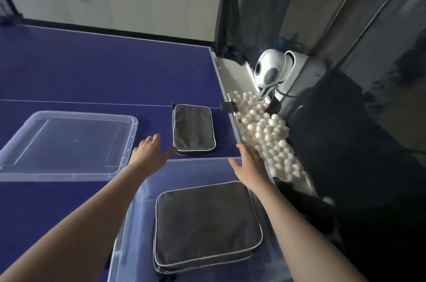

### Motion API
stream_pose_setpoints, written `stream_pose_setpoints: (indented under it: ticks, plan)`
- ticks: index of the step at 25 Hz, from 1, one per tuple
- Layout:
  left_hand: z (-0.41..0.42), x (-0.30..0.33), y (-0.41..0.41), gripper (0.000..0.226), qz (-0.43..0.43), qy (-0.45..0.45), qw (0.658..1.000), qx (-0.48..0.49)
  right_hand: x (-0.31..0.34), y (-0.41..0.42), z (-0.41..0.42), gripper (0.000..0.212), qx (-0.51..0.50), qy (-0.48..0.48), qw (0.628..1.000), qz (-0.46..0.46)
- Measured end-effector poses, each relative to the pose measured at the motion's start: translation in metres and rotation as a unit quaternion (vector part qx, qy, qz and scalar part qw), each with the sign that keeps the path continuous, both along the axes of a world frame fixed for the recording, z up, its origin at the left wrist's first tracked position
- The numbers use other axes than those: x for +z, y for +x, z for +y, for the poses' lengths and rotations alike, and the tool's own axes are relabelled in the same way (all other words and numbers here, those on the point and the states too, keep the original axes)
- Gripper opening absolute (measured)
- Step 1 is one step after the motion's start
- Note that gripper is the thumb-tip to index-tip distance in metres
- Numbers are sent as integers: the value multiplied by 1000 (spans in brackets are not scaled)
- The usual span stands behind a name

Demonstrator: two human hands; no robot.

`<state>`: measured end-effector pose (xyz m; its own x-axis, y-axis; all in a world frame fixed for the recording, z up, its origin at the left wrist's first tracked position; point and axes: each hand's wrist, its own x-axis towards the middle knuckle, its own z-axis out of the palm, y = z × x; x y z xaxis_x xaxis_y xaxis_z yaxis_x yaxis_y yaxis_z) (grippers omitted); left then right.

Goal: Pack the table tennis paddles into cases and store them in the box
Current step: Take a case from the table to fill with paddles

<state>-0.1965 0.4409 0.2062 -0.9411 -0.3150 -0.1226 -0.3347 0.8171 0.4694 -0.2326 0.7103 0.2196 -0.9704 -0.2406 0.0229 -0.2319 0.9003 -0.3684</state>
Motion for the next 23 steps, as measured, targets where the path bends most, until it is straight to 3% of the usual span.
stream_pose_setpoints:
  ticks: [4, 7, 14, 19, 23]
  plan:
    - [-12, -16, -36, 68, -18, 84, 993, 79, -10, -60, -6, 54, 3, -21, 998, -61]
    - [-24, -37, -69, 83, -58, 154, 978, 132, -26, -101, -16, 59, -20, -44, 992, -119]
    - [-38, -98, -145, 94, -161, 267, 936, 165, -83, -179, -53, 71, -92, -73, 959, -257]
    - [-35, -137, -183, 88, -184, 303, 918, 179, -120, -217, -76, 74, -134, -103, 935, -312]
    - [-24, -153, -205, 78, -149, 352, 895, 231, -142, -232, -86, 76, -171, -125, 918, -335]
